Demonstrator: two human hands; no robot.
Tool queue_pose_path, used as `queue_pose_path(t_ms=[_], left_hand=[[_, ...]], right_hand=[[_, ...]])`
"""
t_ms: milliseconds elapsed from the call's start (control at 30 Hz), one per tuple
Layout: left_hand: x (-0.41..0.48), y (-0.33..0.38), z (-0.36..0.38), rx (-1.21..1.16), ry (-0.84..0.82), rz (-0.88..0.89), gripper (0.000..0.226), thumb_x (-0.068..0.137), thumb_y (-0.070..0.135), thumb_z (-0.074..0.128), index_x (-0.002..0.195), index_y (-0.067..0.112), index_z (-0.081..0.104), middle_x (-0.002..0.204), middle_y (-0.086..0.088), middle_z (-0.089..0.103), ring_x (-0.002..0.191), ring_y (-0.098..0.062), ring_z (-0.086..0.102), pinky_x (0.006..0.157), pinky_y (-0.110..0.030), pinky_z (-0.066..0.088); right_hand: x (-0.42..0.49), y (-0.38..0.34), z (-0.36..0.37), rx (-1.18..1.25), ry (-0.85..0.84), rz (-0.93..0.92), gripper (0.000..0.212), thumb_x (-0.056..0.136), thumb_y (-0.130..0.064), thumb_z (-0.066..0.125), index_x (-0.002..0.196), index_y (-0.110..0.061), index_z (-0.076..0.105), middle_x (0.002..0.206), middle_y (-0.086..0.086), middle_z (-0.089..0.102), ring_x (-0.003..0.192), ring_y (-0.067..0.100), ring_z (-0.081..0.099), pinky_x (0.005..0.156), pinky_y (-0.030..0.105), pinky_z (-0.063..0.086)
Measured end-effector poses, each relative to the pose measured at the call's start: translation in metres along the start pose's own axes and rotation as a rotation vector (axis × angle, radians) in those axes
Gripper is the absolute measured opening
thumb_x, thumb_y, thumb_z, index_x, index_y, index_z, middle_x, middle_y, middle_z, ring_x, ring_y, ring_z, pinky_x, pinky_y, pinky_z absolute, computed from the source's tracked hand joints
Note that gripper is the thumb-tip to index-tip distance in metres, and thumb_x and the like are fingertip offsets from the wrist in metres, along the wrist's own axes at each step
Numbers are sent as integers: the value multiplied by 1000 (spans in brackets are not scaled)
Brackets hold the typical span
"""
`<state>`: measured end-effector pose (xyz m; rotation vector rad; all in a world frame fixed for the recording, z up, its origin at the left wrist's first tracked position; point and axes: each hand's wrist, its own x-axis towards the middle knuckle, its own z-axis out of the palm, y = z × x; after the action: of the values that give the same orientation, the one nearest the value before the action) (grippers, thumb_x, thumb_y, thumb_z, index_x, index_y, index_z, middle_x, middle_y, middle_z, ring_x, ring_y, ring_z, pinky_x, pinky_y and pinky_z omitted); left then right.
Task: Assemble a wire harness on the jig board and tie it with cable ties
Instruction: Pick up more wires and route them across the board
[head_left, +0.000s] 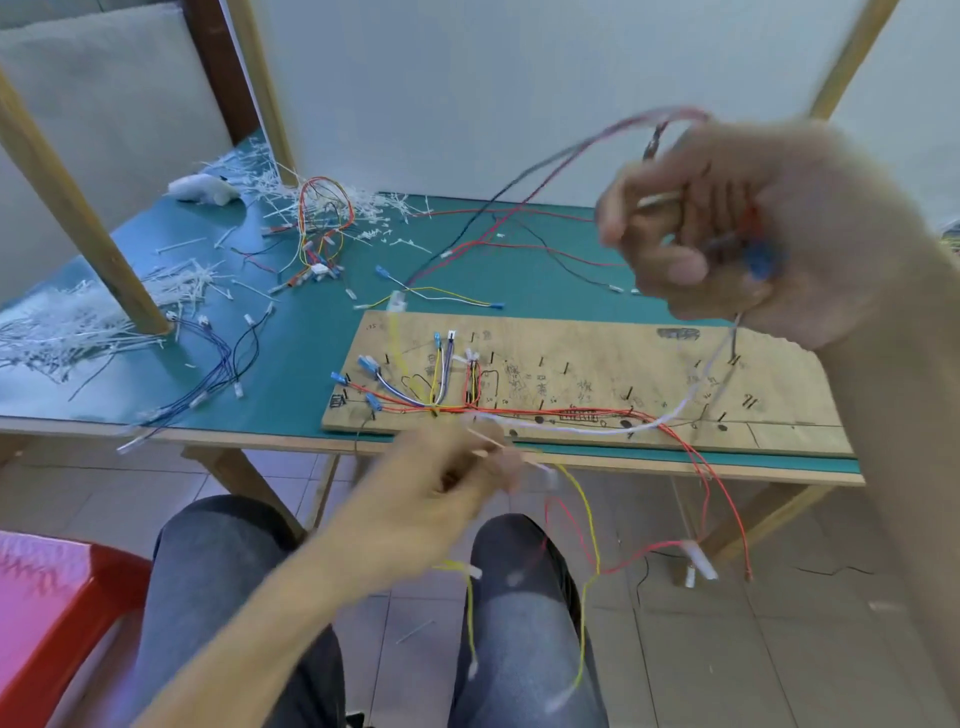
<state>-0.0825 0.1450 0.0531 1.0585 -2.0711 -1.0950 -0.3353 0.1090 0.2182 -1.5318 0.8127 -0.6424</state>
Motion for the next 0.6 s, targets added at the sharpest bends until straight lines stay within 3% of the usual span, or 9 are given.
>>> queue_pose_path(t_ms=[100, 167, 233, 300, 367, 533, 600], left_hand=[[-7, 14, -30, 47, 98, 39, 38, 101, 55, 53, 84, 26, 70, 51, 12, 42, 46, -4, 33, 43, -17, 30], [-8, 26, -35, 93, 114, 4, 43, 98, 62, 53, 86, 25, 72, 49, 9, 42, 45, -5, 32, 39, -31, 44], [-5, 36, -33, 161, 123, -4, 40, 94, 61, 56, 87, 25, 74, 52, 0, 50, 46, -7, 31, 44, -36, 46], [-4, 40, -29, 229, 136, 4, 35, 95, 55, 60, 84, 26, 76, 53, 1, 54, 48, -9, 33, 45, -30, 37], [-6, 42, -29, 283, 149, 5, 28, 96, 49, 62, 83, 28, 77, 48, 9, 47, 49, -9, 35, 47, -21, 28], [-25, 38, -44, 428, -22, -79, 41, 97, 51, 62, 74, 18, 69, 52, 4, 48, 54, -14, 40, 51, -23, 33], [-30, 42, -47, 436, -20, -89, 35, 98, 46, 62, 74, 22, 71, 52, 6, 42, 53, -11, 39, 50, -20, 33]], right_hand=[[-7, 24, 13, -189, 207, 149, 41, 93, -50, 64, 98, -11, 78, 79, 17, 62, 40, 18, 28, 38, 14, 17], [-12, 39, 41, -513, 164, 157, 45, 90, -72, 63, 108, -34, 76, 70, -4, 68, 42, 17, 44, 38, 19, 32], [-10, 55, 64, -690, 145, 62, 34, 88, -75, 62, 104, -48, 74, 61, -26, 65, 49, -2, 57, 47, 4, 38], [-10, 73, 75, -531, 119, -9, 23, 91, -59, 72, 95, -37, 77, 60, -20, 66, 51, -3, 57, 50, 5, 38], [-8, 89, 75, -398, 148, 9, 20, 88, -51, 79, 95, -32, 78, 63, -2, 69, 53, 3, 53, 50, 20, 43], [-11, 102, 64, -357, 224, -2, 36, 92, -60, 68, 100, -28, 83, 56, -7, 61, 50, 7, 44, 50, 14, 34], [-11, 102, 56, -407, 300, -14, 37, 90, -66, 67, 97, -34, 84, 69, -7, 71, 52, 4, 44, 53, 14, 33]])
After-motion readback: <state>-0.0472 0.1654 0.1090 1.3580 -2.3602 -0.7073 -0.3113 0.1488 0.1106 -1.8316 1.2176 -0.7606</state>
